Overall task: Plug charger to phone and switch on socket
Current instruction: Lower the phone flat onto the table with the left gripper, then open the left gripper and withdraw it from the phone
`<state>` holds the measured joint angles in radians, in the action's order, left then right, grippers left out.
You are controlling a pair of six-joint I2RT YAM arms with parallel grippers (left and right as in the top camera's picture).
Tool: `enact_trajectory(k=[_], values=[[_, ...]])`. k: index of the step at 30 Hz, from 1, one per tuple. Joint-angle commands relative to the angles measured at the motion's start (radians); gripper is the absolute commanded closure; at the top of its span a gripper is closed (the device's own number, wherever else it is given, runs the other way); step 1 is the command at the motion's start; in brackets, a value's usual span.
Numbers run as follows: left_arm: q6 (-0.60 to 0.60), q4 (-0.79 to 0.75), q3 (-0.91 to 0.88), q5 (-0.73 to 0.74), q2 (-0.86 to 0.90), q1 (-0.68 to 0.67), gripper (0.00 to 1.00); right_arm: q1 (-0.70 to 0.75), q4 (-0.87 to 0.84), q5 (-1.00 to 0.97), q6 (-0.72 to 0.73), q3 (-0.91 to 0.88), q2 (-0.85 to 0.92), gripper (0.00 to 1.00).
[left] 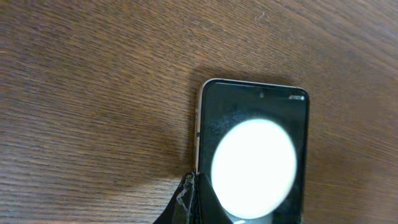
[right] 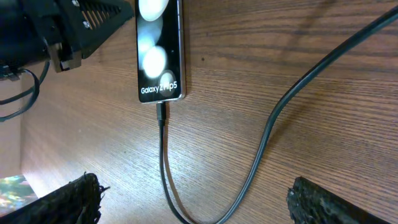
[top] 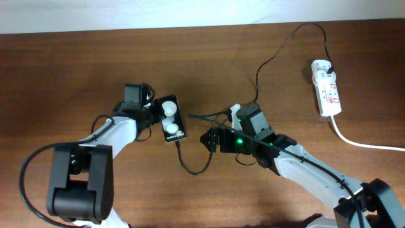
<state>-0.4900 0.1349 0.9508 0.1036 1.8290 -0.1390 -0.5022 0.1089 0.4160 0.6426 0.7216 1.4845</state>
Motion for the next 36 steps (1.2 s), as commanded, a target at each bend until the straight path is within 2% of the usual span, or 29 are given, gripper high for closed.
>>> enact_trajectory(k=[1,8,11,13,17,28,31,36], values=[[0.006,0.003,-0.003,-0.075,0.004,-0.007,1.00,0.005,0.001,-0.010,-0.011,0.003,-0.012,0.01],[0.006,0.011,-0.003,-0.135,0.012,-0.014,0.99,0.005,0.001,-0.010,-0.011,0.003,-0.012,0.01],[0.005,-0.005,-0.003,-0.132,0.038,-0.016,0.97,0.005,0.000,-0.010,-0.011,0.003,-0.012,0.01],[-0.042,-0.013,-0.003,-0.125,0.056,-0.016,0.93,0.005,0.000,-0.010,-0.011,0.003,-0.012,0.01],[-0.043,-0.039,-0.003,-0.018,0.060,-0.016,0.92,0.005,0.001,-0.010,-0.011,0.003,-0.012,0.01],[-0.044,-0.058,-0.003,0.051,0.060,-0.016,0.89,0.005,0.000,-0.010,-0.011,0.003,-0.012,0.01],[-0.043,-0.071,-0.003,0.109,0.060,-0.016,0.89,0.005,0.001,-0.010,-0.011,0.003,-0.012,0.01],[-0.043,-0.071,-0.003,0.110,0.060,-0.016,0.89,0.005,0.000,-0.010,-0.011,0.003,-0.012,0.01]])
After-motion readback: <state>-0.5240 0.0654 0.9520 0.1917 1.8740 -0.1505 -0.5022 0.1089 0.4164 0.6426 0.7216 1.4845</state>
